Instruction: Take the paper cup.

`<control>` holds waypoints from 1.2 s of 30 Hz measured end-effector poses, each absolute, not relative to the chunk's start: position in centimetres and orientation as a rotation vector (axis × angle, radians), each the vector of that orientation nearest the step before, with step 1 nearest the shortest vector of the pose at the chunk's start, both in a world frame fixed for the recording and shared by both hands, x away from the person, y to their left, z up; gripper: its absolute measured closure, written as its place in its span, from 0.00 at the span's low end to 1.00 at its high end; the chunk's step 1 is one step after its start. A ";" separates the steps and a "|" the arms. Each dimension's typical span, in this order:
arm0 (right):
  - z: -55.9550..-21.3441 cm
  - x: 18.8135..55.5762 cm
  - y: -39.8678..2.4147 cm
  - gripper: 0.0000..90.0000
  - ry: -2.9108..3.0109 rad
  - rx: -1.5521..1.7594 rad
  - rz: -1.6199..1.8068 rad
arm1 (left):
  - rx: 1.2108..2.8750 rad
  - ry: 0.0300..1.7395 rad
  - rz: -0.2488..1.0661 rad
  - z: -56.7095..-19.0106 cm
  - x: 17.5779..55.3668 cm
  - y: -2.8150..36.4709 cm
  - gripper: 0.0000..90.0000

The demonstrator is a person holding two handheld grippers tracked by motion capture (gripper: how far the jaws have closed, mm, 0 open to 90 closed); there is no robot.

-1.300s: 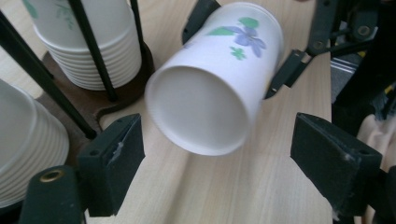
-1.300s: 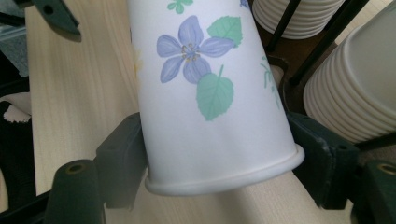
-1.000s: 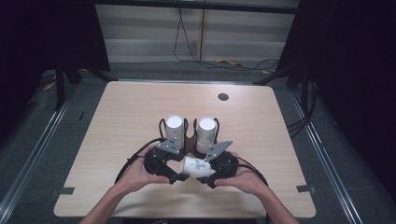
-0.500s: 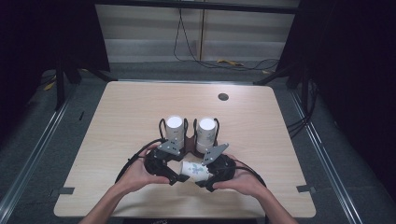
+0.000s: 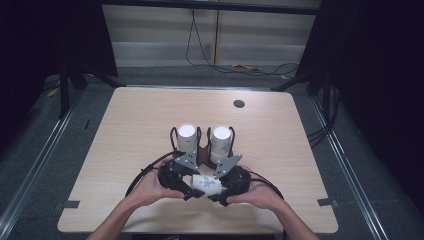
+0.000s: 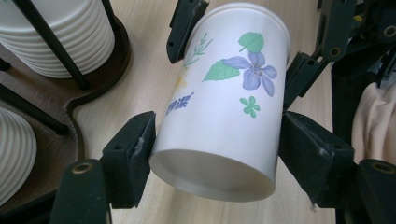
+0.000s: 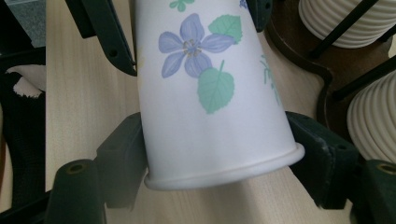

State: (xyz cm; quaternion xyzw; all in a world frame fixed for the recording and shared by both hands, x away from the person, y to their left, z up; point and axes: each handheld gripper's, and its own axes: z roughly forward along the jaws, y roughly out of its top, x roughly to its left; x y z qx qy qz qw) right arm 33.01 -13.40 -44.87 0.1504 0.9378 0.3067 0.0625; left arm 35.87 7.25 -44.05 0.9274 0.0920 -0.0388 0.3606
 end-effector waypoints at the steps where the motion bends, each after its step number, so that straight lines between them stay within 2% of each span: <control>1: -44.8 33.0 -13.4 0.29 2.832 0.457 0.931 | 2.393 0.238 -0.102 -44.1 35.9 7.2 0.32; 12: -44.7 32.9 -13.3 0.30 2.823 0.443 0.931 | 2.423 0.240 -0.096 -44.5 35.8 7.1 0.30; 19: -44.8 32.8 -13.3 0.31 2.842 0.427 0.929 | 2.449 0.197 -0.084 -44.4 35.5 7.2 0.34; 24: -45.1 32.8 -13.5 0.24 2.856 0.425 0.970 | 2.438 0.147 -0.134 -44.3 35.4 7.3 0.39; 36: -44.8 32.7 -14.3 0.19 2.814 0.474 1.073 | 2.371 0.190 -0.162 -44.2 35.5 7.7 0.40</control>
